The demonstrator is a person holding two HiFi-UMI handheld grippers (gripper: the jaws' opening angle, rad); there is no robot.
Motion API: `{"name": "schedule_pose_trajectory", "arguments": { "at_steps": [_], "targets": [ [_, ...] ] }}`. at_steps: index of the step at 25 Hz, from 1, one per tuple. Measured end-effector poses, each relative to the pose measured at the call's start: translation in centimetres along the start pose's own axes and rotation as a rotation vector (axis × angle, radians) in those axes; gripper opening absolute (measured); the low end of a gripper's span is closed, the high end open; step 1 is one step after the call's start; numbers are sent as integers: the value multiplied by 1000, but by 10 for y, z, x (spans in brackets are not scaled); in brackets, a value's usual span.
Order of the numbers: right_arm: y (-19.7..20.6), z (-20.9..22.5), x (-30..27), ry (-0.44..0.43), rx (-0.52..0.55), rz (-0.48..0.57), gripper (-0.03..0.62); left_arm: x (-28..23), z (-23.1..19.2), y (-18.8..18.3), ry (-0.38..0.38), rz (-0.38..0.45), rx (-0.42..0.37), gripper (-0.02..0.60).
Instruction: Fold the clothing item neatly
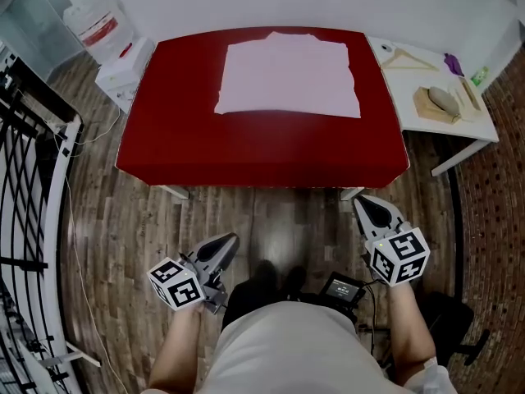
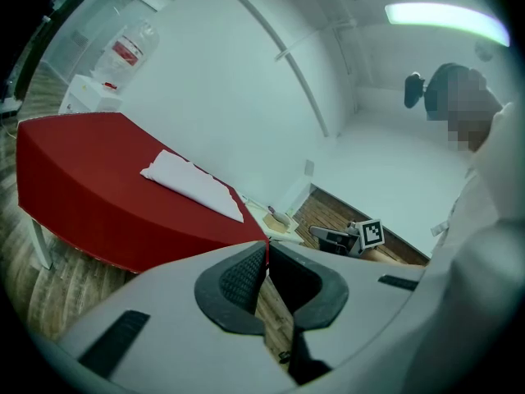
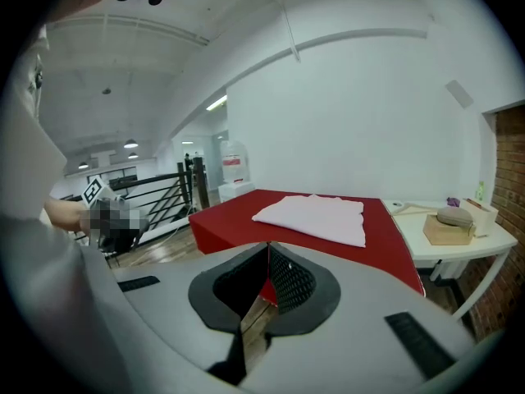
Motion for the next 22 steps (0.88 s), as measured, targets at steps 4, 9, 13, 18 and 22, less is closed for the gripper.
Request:
{"name": "schedule_pose_trajectory", "arguments": {
  "at_steps": [4, 9, 13, 18, 22],
  "targets": [
    [-2, -7, 3, 8, -30, 7, 15, 5, 3, -1, 20, -8, 1, 9],
    [-6, -15, 16, 5, -93, 9, 14, 7, 3, -11, 56, -28, -5, 9],
    [-16, -19, 22, 10, -96, 3, 14, 3, 5, -27, 93, -30, -21, 9],
    [-16, -23, 34, 35, -116, -11, 14, -3, 13, -35, 134, -38, -46, 9],
    [-14, -25, 42, 50, -124, -11, 12, -10, 19, -31, 163, -51, -55, 9]
  ]
}}
Point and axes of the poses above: the fingertips, and each gripper's own axes: x backward along the fingers, z to its right, y out of its underside, the point moved 8 cm from there along x, backward along the fingers, and after that the axes turned 4 degrees about -z, right-handed, at the moved point
